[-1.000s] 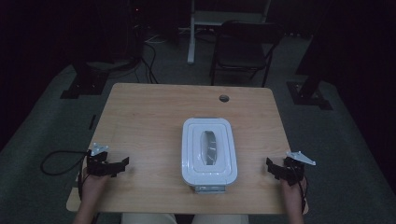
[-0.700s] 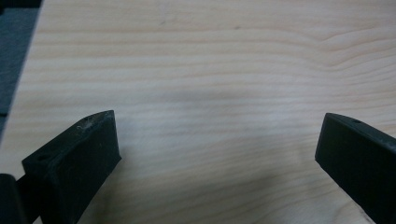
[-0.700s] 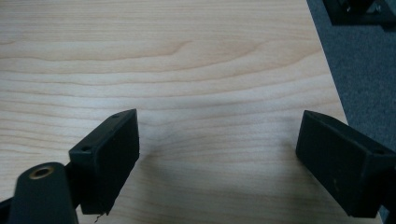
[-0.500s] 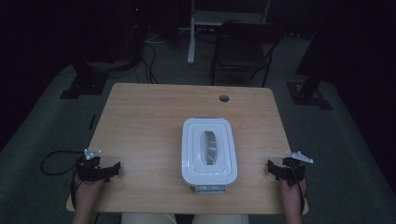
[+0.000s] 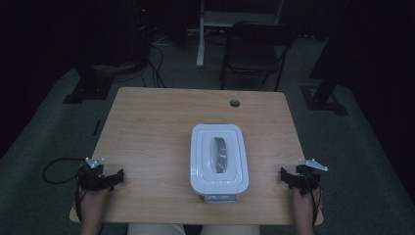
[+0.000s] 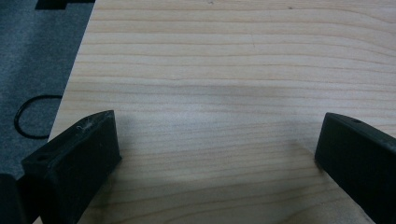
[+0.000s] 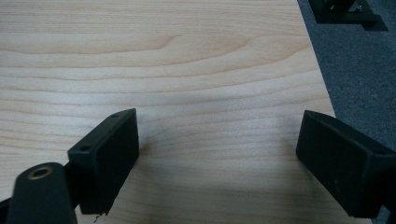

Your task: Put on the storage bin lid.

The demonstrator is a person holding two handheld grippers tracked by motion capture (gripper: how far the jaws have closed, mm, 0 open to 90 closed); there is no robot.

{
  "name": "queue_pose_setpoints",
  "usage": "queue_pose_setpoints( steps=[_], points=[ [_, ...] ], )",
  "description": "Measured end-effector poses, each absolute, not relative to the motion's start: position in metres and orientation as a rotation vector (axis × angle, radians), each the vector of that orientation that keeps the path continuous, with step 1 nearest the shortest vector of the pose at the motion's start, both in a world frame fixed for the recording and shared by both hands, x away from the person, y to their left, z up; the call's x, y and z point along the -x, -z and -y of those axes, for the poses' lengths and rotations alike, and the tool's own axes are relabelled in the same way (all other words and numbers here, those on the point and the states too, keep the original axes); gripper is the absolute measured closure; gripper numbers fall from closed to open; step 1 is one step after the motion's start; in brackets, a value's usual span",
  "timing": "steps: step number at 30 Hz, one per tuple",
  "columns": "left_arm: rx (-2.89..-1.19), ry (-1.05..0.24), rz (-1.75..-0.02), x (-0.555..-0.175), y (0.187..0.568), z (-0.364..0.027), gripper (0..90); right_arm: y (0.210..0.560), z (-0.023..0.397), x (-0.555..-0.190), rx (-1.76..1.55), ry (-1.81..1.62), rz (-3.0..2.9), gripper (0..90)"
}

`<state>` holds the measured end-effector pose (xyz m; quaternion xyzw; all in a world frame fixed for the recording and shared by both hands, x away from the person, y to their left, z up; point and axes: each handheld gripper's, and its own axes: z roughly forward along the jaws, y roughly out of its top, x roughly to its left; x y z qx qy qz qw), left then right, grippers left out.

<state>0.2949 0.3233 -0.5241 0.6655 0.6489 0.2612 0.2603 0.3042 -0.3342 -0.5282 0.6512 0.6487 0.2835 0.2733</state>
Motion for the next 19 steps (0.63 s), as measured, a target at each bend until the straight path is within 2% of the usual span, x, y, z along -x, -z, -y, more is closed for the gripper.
queue_pose_setpoints(
  steps=[19],
  points=[
    [-1.826,-0.694,-1.724,-0.2986,0.5241,-0.3257,0.5,0.5282,0.3346,-0.3055,-1.75,-0.763,-1.75,13.0]
  ],
)
